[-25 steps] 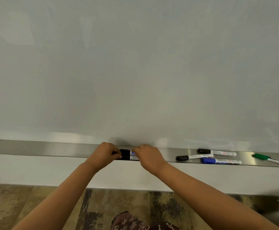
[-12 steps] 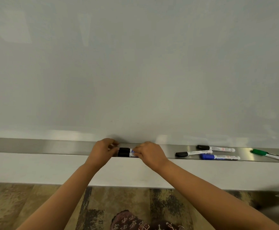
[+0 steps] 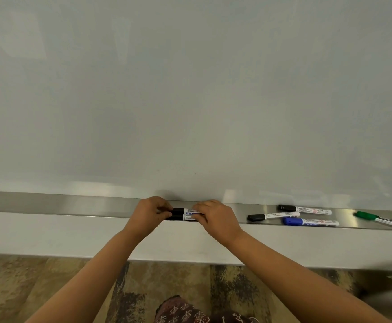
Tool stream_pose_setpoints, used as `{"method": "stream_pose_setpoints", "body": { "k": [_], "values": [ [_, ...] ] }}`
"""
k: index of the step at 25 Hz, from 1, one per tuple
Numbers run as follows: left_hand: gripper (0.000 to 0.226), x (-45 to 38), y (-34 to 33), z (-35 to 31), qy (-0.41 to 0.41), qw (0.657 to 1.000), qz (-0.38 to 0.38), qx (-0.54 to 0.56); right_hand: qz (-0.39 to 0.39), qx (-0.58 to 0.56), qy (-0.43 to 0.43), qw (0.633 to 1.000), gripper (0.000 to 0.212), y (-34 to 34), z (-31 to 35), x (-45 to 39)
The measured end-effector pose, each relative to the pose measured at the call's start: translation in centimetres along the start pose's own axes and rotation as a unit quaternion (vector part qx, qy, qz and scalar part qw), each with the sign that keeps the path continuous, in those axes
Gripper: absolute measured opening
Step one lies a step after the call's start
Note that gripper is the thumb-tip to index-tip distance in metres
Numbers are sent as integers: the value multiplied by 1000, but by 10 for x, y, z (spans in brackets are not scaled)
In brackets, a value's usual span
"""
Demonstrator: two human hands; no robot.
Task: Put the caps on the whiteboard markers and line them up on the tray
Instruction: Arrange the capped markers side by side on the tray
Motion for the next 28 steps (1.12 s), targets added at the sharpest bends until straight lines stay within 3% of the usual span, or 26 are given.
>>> {"method": "stream_pose_setpoints", "body": {
  "k": [11, 16, 19, 28],
  "values": [
    [16, 1, 0, 1, 23, 1000, -2, 18, -5, -23, -47, 999, 26, 2, -7, 10],
    [19, 1, 1, 2, 54, 998, -12, 15, -47, -95, -165, 981, 22, 11, -28, 23],
    [20, 0, 0, 3, 61, 998, -9, 11, -10, -109, -212, 971, 20, 9, -34, 25],
    [21, 4, 13, 9, 77, 997, -9, -5, 12, -145, -205, 968, 26, 2, -20, 12]
  ]
}}
Point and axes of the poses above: each hand's wrist, its own x-axis away from the middle knuckle, its own y-axis out of the back of the hand, z = x × y, the point moved 4 cm from there along -x, towards the middle knuckle, and after that the axes turned 15 degrees about z, right-handed, at the moved point
